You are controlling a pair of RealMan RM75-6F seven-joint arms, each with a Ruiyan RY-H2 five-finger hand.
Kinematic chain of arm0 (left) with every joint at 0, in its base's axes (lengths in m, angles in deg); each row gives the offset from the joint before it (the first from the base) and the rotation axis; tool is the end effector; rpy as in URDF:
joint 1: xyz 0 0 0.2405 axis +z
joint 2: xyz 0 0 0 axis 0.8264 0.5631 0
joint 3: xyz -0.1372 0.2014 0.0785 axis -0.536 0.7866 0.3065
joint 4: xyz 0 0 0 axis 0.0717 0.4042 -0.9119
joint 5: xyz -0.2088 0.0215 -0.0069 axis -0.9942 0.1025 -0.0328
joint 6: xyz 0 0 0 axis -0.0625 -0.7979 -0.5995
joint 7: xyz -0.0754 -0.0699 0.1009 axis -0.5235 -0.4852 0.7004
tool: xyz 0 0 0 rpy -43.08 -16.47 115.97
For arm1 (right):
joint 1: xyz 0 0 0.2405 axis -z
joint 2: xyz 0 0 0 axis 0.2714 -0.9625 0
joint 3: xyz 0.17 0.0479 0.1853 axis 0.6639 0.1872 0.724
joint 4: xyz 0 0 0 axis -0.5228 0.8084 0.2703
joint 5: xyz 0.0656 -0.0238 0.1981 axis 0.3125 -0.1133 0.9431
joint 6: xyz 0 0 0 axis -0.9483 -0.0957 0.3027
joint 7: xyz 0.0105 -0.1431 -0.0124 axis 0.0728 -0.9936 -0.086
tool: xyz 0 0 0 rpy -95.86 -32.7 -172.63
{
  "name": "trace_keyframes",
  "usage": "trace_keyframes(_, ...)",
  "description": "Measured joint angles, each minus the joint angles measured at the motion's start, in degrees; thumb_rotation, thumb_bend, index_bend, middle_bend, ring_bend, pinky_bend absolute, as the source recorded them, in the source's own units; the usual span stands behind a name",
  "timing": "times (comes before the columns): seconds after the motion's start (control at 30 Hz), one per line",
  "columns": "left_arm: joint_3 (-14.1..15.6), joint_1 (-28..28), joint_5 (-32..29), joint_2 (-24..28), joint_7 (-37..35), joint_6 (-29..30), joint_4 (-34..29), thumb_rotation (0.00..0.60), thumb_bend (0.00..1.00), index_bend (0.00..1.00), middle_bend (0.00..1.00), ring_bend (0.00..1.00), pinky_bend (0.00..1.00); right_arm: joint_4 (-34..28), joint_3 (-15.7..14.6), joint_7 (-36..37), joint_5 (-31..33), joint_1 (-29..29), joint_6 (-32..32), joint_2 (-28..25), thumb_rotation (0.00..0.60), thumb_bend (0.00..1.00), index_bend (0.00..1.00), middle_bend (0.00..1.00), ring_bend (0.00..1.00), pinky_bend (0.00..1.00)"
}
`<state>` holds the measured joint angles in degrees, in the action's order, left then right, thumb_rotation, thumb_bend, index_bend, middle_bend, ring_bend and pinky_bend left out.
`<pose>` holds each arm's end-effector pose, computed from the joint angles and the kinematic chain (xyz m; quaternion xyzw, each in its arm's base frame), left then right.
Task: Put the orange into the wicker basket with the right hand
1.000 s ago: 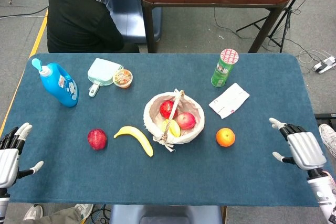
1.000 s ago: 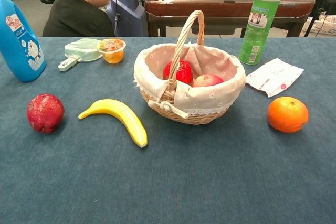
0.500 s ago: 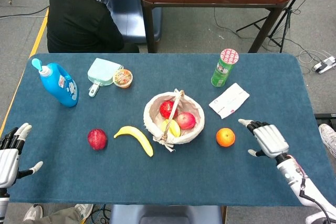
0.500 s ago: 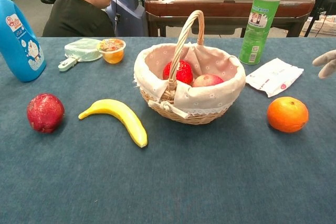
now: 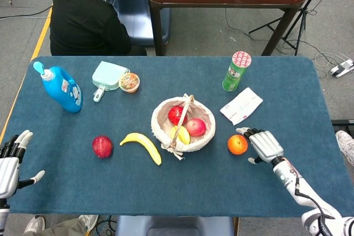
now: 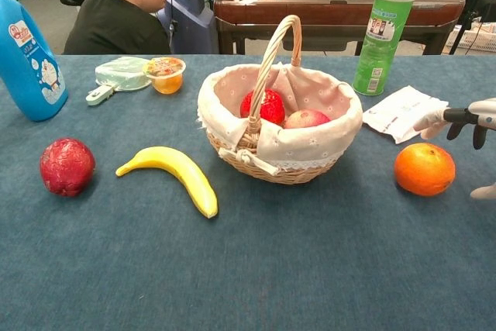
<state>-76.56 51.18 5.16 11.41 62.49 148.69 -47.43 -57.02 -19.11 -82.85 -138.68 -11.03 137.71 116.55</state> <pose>-0.2958 0.1787 0.1692 -0.5826 -0.3922 -0.3711 0.6074 -0.2697 -0.2816 0.0491 0.7597 -0.4083 0.2655 0.4310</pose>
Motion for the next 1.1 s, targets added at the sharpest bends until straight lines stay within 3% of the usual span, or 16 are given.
trace_keyframes(0.13, 0.0, 0.0, 0.1, 0.0, -0.1, 0.0, 0.1, 0.6, 0.17, 0.0, 0.0, 0.0, 0.08, 1.4, 0.0, -0.9, 1.3, -0.8, -0.6, 1.6, 0.6, 0.18, 0.23, 0.25, 0.23, 0.41)
trace_keyframes(0.4, -0.1, 0.1, -0.1, 0.0, -0.5, 0.0, 0.2, 0.6, 0.17, 0.0, 0.0, 0.0, 0.08, 1.4, 0.1, -1.3, 1.7, -1.5, 0.3, 2.5, 0.6, 0.29, 0.43, 0.39, 0.36, 0.58)
trace_keyframes(0.8, -0.1, 0.2, 0.2, 0.2, -0.7, 0.4, 0.0, 0.6, 0.17, 0.0, 0.0, 0.0, 0.08, -8.5, 2.9, 4.0, -3.6, -0.5, 10.0, -5.6, 0.6, 0.29, 0.43, 0.4, 0.37, 0.6)
trace_keyframes(1.1, -0.1, 0.6, 0.3, 0.4, -0.7, 0.9, -0.3, 0.6, 0.17, 0.0, 0.0, 0.0, 0.08, -11.7, 6.4, 3.9, -1.4, -3.8, 8.8, -6.2, 0.6, 0.29, 0.43, 0.34, 0.37, 0.6)
